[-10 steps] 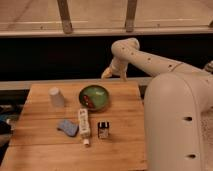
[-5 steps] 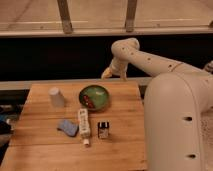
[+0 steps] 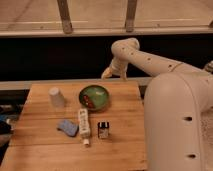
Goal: Place the ceramic cup over the eraser
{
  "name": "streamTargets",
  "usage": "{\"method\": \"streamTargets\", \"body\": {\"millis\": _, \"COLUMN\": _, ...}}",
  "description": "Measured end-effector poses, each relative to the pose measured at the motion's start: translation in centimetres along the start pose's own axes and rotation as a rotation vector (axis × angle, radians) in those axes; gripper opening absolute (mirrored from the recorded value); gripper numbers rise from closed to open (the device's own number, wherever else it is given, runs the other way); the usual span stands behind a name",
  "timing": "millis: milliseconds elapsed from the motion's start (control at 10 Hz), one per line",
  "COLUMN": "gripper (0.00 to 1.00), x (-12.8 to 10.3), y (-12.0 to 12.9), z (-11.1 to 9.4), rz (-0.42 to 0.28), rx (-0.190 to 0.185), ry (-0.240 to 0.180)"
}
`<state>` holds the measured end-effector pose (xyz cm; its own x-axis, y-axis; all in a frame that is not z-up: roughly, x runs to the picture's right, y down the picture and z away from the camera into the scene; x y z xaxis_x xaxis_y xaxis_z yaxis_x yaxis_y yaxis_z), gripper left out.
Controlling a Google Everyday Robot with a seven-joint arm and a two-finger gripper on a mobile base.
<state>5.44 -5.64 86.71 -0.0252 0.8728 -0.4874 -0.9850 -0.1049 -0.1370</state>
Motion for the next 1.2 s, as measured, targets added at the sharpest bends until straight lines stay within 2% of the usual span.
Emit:
{"method": "streamTargets", "body": {"millis": 300, "gripper": 0.80, "x": 0.0, "y": 0.1, "z": -0.1, "rz": -0.003, "rx": -0.002, "ry": -0.001}}
{"method": "streamTargets", "body": {"millis": 600, "gripper": 0.80, "x": -0.5, "y": 2.4, "z": -1.0, "rz": -0.085, "rx": -0.032, "ry": -0.002}}
{"method": "streamTargets", "body": {"millis": 900, "gripper": 0.80, "x": -1.2, "y": 9.7, "z": -2.7, "rz": -0.225, "rx": -0.076, "ry": -0.008}}
{"method": "streamTargets", "body": {"millis": 1000, "gripper": 0.80, "x": -0.8, "y": 12.8, "z": -3.3, "rz": -0.291, "rx": -0.098, "ry": -0.006}}
{"method": "streamTargets", "body": {"millis": 1200, "gripper": 0.80, "x": 0.5, "y": 16.1, "z": -4.7, "rz": -0.389, "rx": -0.133, "ry": -0.006}}
